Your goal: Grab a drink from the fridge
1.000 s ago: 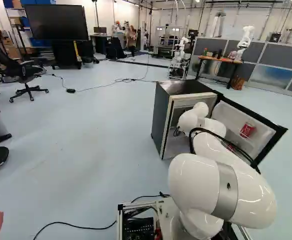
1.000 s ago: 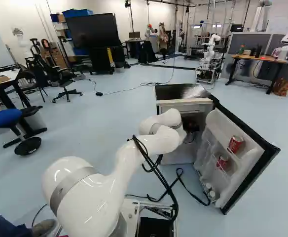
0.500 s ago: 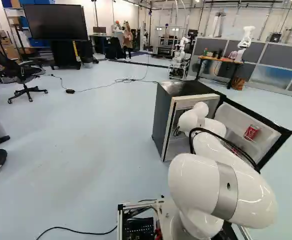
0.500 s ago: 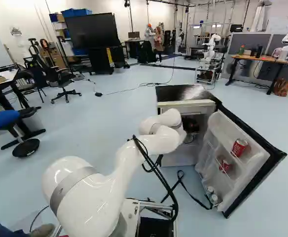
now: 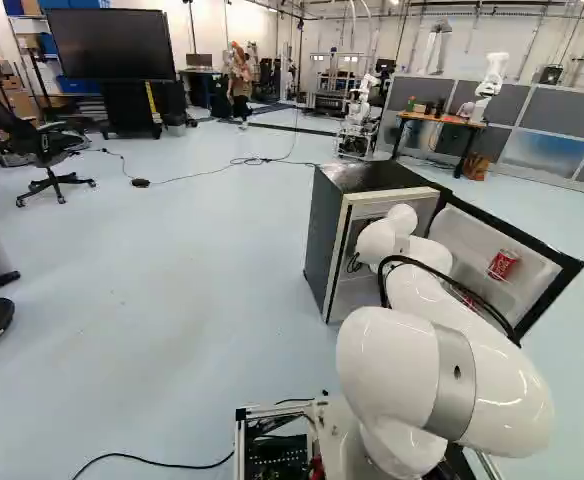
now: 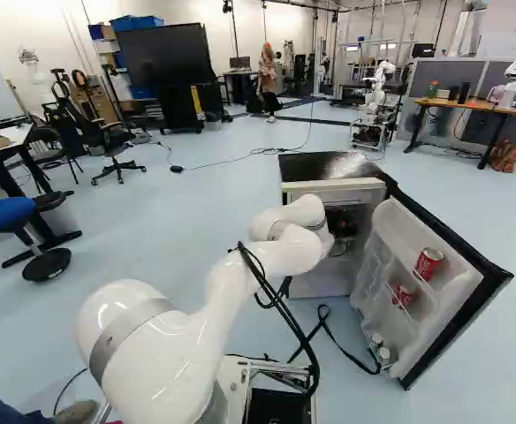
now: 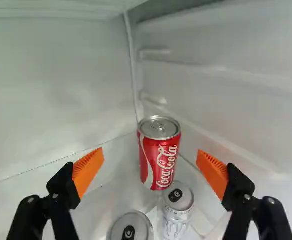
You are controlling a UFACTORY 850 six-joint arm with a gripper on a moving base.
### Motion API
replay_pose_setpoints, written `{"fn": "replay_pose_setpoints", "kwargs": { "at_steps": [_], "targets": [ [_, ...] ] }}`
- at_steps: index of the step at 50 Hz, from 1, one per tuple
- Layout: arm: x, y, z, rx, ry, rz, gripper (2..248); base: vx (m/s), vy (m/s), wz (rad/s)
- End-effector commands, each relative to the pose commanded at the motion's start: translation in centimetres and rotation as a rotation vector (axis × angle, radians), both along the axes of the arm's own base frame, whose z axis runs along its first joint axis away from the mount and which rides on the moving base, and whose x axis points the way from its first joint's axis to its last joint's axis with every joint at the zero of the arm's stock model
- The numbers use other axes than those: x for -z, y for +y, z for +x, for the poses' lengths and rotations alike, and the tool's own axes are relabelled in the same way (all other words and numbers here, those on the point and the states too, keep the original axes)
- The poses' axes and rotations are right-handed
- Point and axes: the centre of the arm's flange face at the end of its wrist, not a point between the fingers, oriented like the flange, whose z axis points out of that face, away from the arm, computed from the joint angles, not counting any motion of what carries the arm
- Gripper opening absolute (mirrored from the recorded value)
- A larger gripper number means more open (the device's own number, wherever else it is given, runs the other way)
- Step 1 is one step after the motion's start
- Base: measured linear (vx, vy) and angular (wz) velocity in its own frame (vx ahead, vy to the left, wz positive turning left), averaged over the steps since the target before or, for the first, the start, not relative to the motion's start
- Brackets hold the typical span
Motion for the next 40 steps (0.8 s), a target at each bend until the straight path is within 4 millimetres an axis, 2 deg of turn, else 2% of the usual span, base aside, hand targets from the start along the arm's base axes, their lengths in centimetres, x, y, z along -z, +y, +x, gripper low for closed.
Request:
{"fn": "replay_pose_setpoints", "kwargs": {
  "at_steps": [10, 11, 15, 16, 20, 21, 26, 27, 31, 32, 40],
  "targets": [
    [0.00, 0.00, 0.00, 0.000, 0.000, 0.000, 247, 0.000, 0.000, 0.000],
    [0.00, 0.00, 0.00, 0.000, 0.000, 0.000, 214, 0.000, 0.000, 0.000],
    [0.00, 0.00, 0.00, 0.000, 0.000, 0.000, 214, 0.000, 0.000, 0.000],
    [0.00, 0.00, 0.00, 0.000, 0.000, 0.000, 176, 0.000, 0.000, 0.000],
    [0.00, 0.00, 0.00, 0.000, 0.000, 0.000, 176, 0.000, 0.000, 0.000],
    [0.00, 0.00, 0.00, 0.000, 0.000, 0.000, 138, 0.000, 0.000, 0.000],
    [0.00, 0.00, 0.00, 0.000, 0.000, 0.000, 138, 0.000, 0.000, 0.000],
    [0.00, 0.00, 0.00, 0.000, 0.000, 0.000, 101, 0.000, 0.000, 0.000],
    [0.00, 0.00, 0.00, 0.000, 0.000, 0.000, 101, 0.000, 0.000, 0.000],
    [0.00, 0.00, 0.00, 0.000, 0.000, 0.000, 93, 0.000, 0.000, 0.000],
    [0.00, 0.00, 0.00, 0.000, 0.000, 0.000, 93, 0.000, 0.000, 0.000]
  ]
}}
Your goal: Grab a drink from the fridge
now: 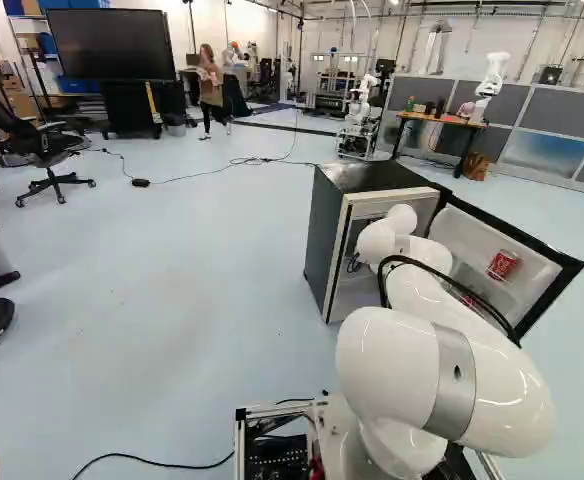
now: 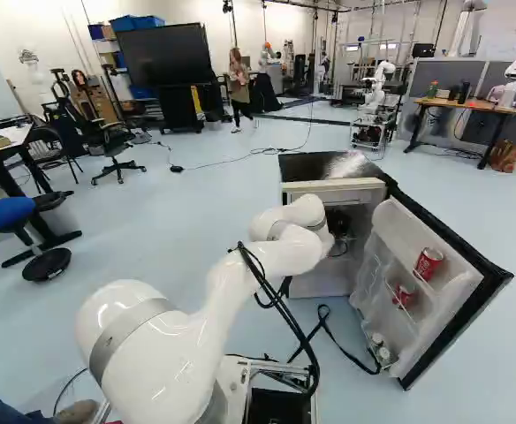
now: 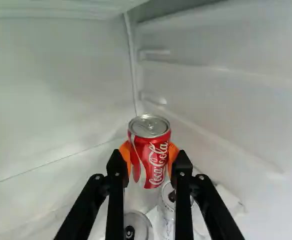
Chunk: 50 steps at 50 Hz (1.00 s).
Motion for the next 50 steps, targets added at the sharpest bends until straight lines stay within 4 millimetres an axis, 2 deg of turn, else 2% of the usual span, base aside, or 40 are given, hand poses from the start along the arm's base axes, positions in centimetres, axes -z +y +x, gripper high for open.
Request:
{"fn": "replay_pose_setpoints", "kwargs": {
  "at_steps": [50],
  "targets": [
    [0.00, 0.00, 0.00, 0.000, 0.000, 0.000, 93, 0.000, 0.000, 0.000]
  ]
}}
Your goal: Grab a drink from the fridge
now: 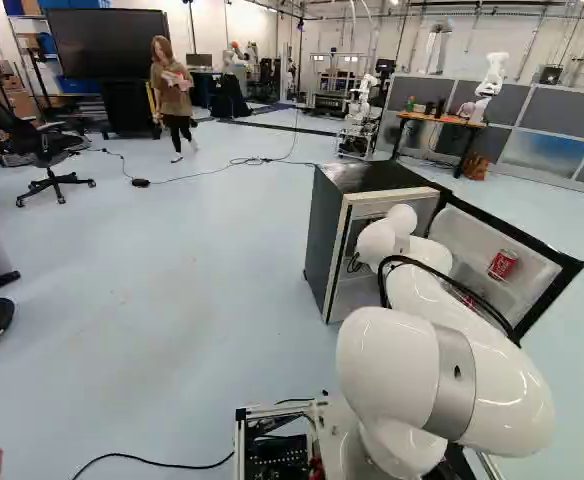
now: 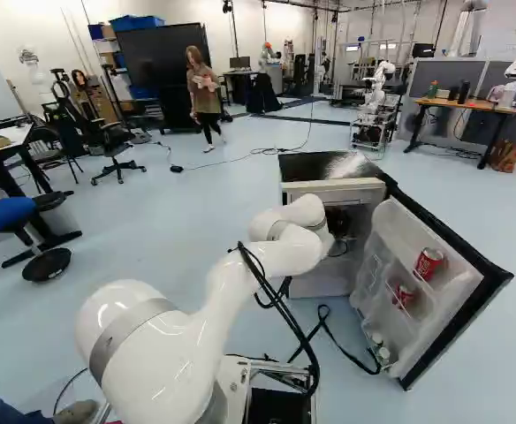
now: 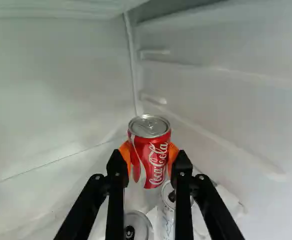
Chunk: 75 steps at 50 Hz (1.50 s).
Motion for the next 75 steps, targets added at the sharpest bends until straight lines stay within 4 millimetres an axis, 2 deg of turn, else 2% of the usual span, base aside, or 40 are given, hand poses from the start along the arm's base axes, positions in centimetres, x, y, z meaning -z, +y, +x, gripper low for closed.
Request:
{"fn": "replay_pose_setpoints", "kwargs": {
  "at_steps": [75],
  "targets": [
    [0.00, 0.00, 0.00, 0.000, 0.000, 0.000, 93, 0.000, 0.000, 0.000]
  ]
}}
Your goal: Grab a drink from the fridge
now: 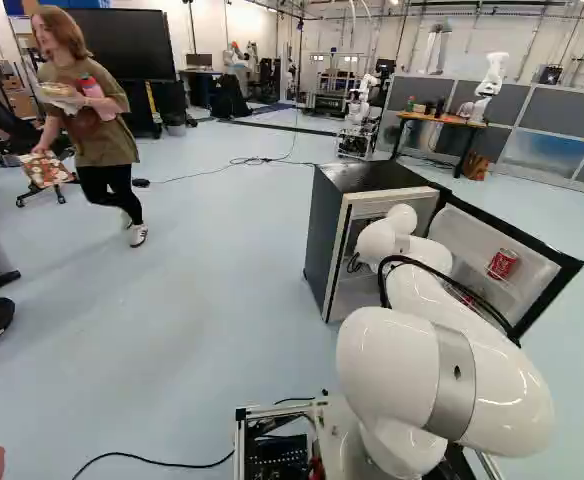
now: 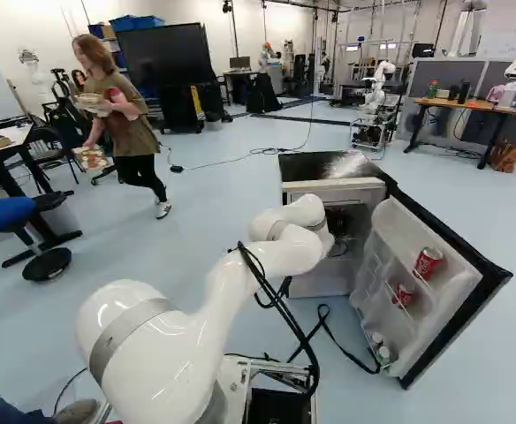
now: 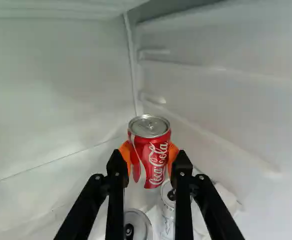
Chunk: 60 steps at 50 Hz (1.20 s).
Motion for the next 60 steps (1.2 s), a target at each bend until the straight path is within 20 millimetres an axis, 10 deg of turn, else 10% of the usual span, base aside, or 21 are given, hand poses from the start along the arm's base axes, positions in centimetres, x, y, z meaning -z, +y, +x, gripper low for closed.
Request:
{"fn": "replay_pose_setpoints", "kwargs": {
  "at_steps": [60],
  "targets": [
    [0.00, 0.00, 0.00, 0.000, 0.000, 0.000, 93, -0.017, -0.001, 0.001]
  ]
}}
